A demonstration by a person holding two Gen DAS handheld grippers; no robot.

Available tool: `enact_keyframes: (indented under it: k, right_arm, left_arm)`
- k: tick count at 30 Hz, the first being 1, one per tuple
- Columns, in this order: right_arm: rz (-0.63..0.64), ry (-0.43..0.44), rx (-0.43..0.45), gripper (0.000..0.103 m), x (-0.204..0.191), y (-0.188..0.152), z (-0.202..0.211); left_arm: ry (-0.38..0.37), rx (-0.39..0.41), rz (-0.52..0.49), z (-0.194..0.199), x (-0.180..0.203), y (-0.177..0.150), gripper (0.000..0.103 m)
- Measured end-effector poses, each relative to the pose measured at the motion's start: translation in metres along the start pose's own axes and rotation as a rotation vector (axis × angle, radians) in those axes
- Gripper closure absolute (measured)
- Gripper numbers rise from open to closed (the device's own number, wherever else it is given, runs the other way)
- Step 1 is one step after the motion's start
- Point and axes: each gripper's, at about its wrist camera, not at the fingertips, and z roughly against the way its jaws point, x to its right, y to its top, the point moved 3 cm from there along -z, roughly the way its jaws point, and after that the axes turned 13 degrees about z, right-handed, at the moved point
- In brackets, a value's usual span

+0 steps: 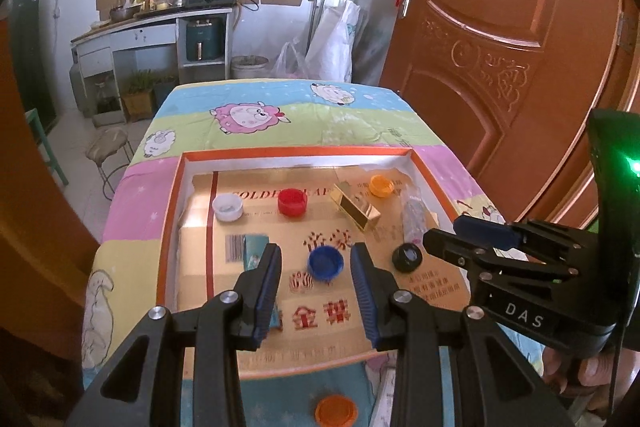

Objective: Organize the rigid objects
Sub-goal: 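Withdraw both open tools from the tray toward the remaining loose items, then grasp the white Hello Kitty box with the right tool while the left tool grasps the orange cap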

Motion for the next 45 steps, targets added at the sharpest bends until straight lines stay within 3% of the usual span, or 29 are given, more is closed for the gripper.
enact_keyframes:
  k: [22,26,31,45]
  right_arm:
    - [-0.018,-0.013,0.01,0.064,-0.047,-0.064,0.043]
    - [-0.046,-0.008,0.001,0.055,-0.053,-0.081,0.04]
    - [-0.069,0.0,-0.005,0.053,-0.072,-0.095,0.033]
    - [-0.152,-0.166,-0.031,0.052,-0.107,-0.099,0.008]
  left_arm:
    - [0.015,0.054,-0.02,0.053,-0.008,-0.06,0.067]
    - [0.024,0.059,-0.001,0.058,-0.016,-0.07,0.067]
    - [0.018,0.055,0.032,0.06,-0.029,-0.075,0.067]
    - [0.027,0.061,0.048,0.064,-0.051,-0.078,0.067]
